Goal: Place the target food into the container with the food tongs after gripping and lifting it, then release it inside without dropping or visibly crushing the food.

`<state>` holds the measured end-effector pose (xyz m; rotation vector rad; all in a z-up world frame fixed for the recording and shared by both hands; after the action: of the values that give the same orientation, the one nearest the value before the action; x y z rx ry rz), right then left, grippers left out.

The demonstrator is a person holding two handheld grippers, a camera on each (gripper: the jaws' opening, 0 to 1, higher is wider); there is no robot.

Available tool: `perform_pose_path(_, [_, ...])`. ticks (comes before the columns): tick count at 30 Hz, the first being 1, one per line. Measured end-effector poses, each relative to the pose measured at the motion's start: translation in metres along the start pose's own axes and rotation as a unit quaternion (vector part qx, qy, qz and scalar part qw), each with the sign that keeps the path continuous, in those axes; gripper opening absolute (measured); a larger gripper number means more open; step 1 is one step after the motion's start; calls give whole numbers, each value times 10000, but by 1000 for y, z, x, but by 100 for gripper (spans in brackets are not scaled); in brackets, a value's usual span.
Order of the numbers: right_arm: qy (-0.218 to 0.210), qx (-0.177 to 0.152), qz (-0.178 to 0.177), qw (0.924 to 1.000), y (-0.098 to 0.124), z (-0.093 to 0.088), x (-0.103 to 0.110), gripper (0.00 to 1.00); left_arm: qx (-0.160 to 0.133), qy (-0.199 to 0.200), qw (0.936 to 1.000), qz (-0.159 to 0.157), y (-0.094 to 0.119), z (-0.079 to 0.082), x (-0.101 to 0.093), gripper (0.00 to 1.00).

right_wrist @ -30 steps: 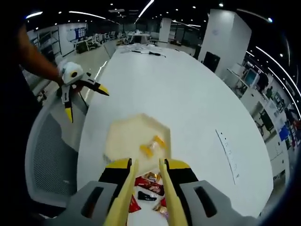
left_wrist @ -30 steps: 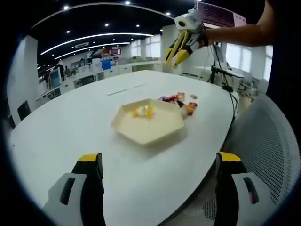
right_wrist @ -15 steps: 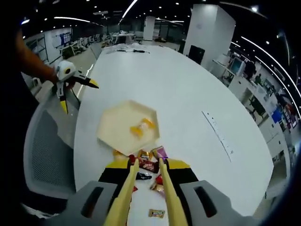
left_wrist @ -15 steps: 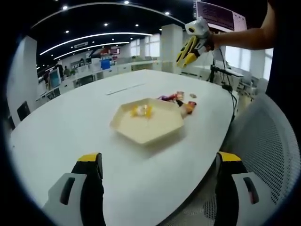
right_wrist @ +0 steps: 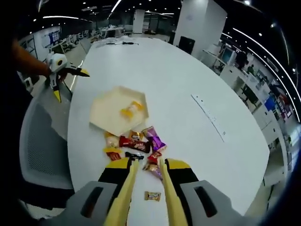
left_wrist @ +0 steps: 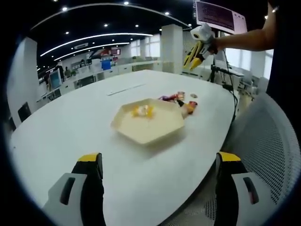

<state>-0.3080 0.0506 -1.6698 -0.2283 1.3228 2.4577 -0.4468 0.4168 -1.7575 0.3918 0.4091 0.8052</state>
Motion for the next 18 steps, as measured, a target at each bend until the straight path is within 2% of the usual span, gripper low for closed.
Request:
perform_pose_path(5, [-74,70,-54,9999,5,-12,-1,27,27,1,10000,14,0,-1,0,96])
perform_pose_path(11, [-206,195,-121,9995,11,-36,-1,27,22,16,10000,21,0,0,1,96])
perform_pose_path(18, [-233,209,-158,9994,17,-48,-1,27,48,1,10000,18,-1,-1,0,96])
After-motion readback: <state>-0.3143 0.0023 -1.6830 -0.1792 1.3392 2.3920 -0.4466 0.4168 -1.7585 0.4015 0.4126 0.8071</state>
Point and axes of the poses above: the point that each gripper's makers call its tool centre point, and the gripper's own axes: y roughly backward along the fingers, x roughly to its left, z roughly out of its top, the point moved 4 cm from there along y, roughly backward along the fingers, and after that the axes turned 14 degrees about y, right-handed, at the moved point
